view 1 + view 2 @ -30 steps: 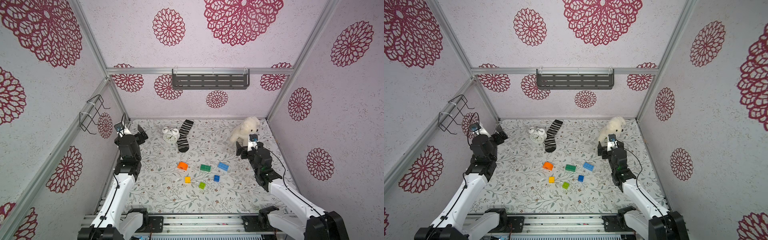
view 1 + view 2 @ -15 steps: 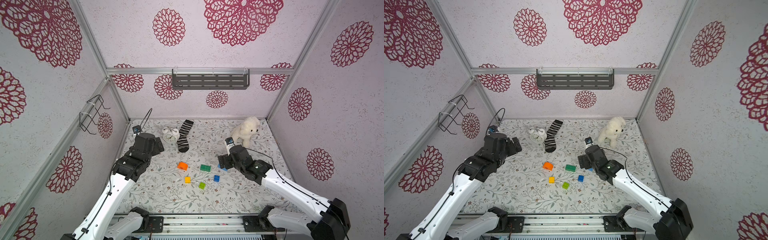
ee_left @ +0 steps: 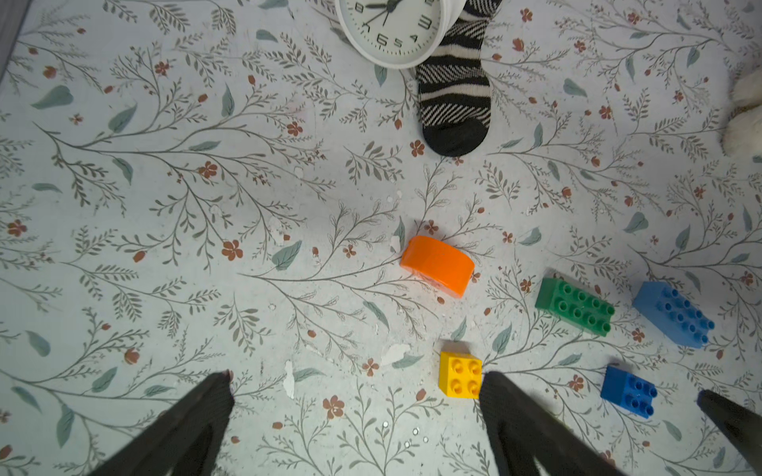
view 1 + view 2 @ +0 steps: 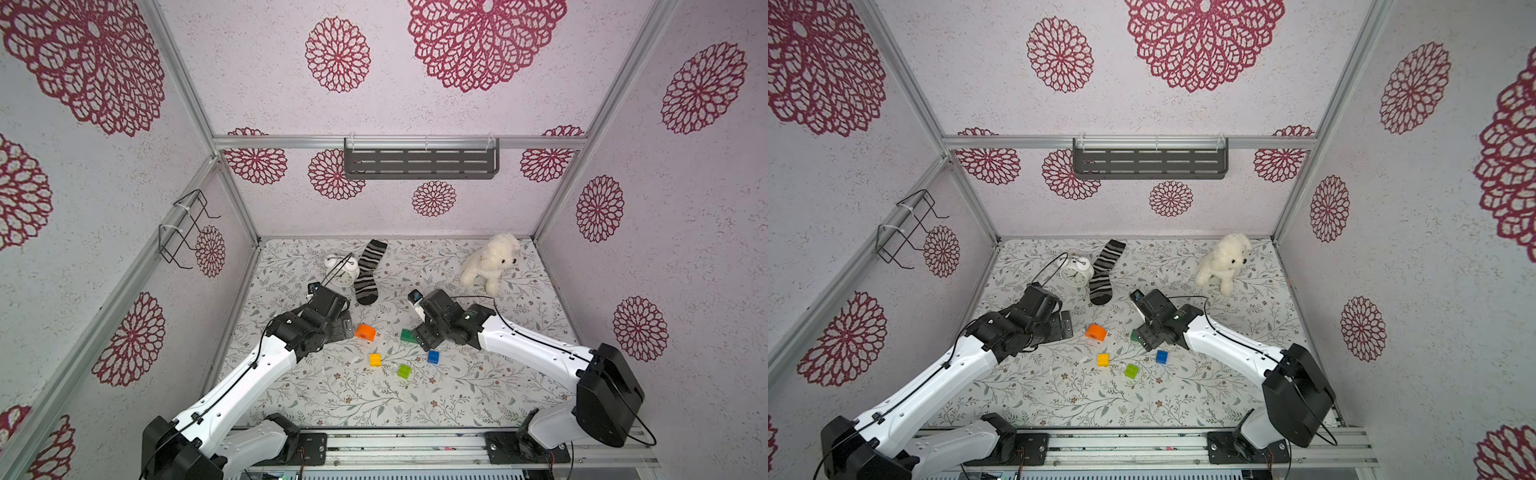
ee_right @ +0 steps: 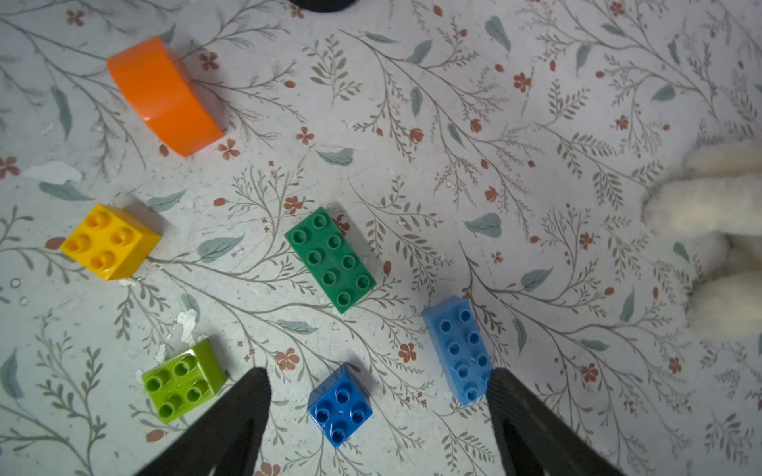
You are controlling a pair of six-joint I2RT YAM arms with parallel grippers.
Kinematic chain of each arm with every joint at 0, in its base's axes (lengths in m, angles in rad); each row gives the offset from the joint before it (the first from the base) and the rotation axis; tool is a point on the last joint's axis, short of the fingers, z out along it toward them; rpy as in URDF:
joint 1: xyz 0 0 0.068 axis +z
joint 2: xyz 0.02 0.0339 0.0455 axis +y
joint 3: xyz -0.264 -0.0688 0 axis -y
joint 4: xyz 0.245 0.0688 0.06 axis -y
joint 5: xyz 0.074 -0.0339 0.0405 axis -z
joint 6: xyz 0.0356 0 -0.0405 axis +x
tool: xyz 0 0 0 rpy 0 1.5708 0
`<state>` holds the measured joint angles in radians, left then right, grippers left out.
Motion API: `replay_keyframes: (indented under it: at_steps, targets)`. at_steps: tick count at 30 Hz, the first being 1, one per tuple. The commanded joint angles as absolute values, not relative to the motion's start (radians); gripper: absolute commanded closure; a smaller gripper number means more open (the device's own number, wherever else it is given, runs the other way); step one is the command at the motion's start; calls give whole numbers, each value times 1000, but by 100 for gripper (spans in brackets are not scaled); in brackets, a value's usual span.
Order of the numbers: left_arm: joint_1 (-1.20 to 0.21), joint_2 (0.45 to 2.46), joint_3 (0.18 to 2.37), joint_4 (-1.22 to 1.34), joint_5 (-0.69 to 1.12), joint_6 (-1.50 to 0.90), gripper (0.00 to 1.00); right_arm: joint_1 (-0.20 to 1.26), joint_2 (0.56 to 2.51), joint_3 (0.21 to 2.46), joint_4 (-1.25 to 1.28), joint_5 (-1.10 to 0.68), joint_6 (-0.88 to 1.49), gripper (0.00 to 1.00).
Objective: Assemble an ice cream with lego
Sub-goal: Pick up the lego brick from the center of the board.
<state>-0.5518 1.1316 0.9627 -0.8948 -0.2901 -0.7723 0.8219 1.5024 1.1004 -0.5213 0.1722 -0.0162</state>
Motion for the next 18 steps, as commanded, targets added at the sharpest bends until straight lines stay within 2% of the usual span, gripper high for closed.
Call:
replay_keyframes:
  at_steps: [1,9,18]
  targets:
    - [-560,1107,926,-843,-252,-828,1,828,1527,1164,-589,87,-134,19]
    - [-560,1183,932,-806,-196,-774,1,880,1510,1070,-624,64,-23,23]
    - [-560,1196,962,-776,-126,-754,2,876,1511,1040,-689,72,-352,22]
